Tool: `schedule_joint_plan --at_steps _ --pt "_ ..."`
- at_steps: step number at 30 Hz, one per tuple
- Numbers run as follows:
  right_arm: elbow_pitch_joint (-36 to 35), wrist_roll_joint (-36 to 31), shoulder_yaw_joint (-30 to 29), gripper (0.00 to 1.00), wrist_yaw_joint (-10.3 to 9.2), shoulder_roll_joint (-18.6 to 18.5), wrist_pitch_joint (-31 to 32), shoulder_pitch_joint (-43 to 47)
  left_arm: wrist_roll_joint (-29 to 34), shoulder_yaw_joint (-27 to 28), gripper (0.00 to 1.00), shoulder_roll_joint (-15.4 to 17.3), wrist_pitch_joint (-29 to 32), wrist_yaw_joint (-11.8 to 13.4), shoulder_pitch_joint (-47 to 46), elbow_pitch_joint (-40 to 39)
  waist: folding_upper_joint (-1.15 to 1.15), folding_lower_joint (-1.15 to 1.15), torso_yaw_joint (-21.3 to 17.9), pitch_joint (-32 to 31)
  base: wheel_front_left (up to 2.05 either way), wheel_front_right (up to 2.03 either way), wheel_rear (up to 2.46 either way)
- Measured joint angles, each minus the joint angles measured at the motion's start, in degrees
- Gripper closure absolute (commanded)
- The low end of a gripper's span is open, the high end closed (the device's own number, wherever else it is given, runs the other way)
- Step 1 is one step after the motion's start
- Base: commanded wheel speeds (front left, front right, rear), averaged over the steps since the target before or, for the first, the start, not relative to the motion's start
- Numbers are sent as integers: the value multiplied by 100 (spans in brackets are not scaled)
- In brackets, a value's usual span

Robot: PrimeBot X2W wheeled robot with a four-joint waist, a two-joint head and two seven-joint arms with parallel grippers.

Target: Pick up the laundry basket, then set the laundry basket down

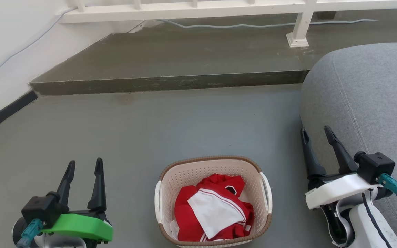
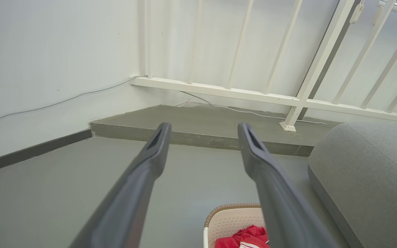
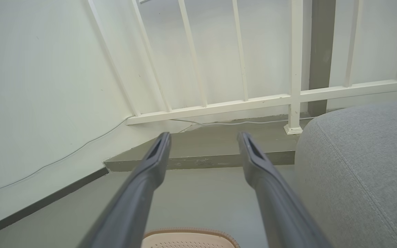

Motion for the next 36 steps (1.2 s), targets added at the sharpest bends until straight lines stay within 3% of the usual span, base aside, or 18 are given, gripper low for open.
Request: schedule_joint_plan --at_steps 16,17,26,36 --pt "38 3 1 0 1 0 0 0 -7 92 0 -15 0 -59 9 7 0 0 -10 -2 0 0 0" --pt "49 3 2 100 0 0 1 1 -18 89 100 -16 0 -75 10 18 0 0 -11 -2 0 0 0" --pt "328 115 29 100 -2 74 3 249 -124 60 100 -74 30 -73 42 376 0 0 -8 -10 0 0 0" --pt "208 934 54 100 -2 73 55 293 -933 101 100 -76 224 -74 42 400 0 0 7 -43 0 0 0"
